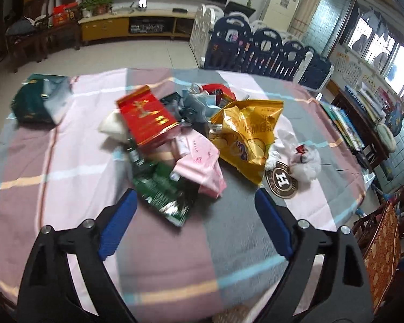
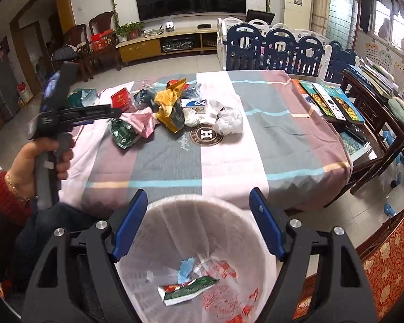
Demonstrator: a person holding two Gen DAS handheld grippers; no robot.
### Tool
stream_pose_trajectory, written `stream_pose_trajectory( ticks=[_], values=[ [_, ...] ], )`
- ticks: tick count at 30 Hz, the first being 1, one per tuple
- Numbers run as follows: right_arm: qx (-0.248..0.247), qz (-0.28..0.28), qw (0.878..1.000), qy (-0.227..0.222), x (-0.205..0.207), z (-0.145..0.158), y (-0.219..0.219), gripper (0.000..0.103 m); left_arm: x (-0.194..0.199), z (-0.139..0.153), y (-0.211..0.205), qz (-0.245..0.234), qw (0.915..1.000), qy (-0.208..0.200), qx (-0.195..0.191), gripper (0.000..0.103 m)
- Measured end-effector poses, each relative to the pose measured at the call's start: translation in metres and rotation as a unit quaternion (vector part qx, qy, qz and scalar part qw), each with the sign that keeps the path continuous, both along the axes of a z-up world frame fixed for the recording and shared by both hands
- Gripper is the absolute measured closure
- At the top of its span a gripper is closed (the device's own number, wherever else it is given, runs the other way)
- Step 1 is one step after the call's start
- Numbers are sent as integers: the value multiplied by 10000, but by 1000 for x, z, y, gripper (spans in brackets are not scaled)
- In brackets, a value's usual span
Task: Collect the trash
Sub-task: 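Grasp the white plastic bag with the right tool while the left tool grasps the pink wrapper, then carry both items to the wastebasket and release them inside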
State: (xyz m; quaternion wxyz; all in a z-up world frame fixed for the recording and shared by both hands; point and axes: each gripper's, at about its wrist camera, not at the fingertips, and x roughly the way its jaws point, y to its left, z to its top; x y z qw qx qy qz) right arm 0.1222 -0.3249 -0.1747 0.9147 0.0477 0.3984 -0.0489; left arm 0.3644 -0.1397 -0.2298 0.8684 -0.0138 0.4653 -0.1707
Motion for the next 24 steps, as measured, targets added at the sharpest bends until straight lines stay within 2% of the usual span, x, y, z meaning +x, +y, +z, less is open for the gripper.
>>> stream_pose_trajectory(
  ticks=[2, 4, 5, 6, 8, 11, 17, 19, 22, 23, 24],
  values=[
    [17, -77, 10000, -16, 15, -4, -7, 26, 21, -18, -14, 14, 9996, 210, 170, 16],
    [122, -140, 9998, -28, 33, -7, -16, 26, 35, -37, -24, -32, 9989, 388, 266, 37],
    [202, -156, 9997, -20, 46, -12, -21, 26, 39, -45, -26, -100, 9984, 490, 258, 65],
    [217, -171, 9996, 1, 56, -15, -25, 26, 41, -51, -27, -173, 9978, 610, 212, 81],
    [182, -193, 9996, 21, 76, -22, -33, 26, 37, -53, -20, -201, 9979, 607, -61, 84],
    [135, -172, 9998, 47, 109, -34, -45, 27, 17, -40, -10, -237, 9994, 232, 64, 87],
    [-25, -211, 9990, 402, 196, -78, -64, 26, -22, 0, 37, 53, 9991, -412, -116, 88],
    [-192, -242, 9977, 604, 224, -98, -68, 26, -29, 6, 52, 123, 9987, -467, -135, 88],
    [-85, -211, 9963, 824, 249, -120, -74, 27, -36, 9, 72, 205, 9986, -476, -50, 88],
    [-86, -225, 9957, 897, 254, -126, -75, 31, -37, 11, 79, 212, 9986, -482, -36, 88],
    [-118, -220, 9951, 957, 258, -131, -75, 49, -38, 12, 82, 220, 9986, -488, -36, 88]
  ],
)
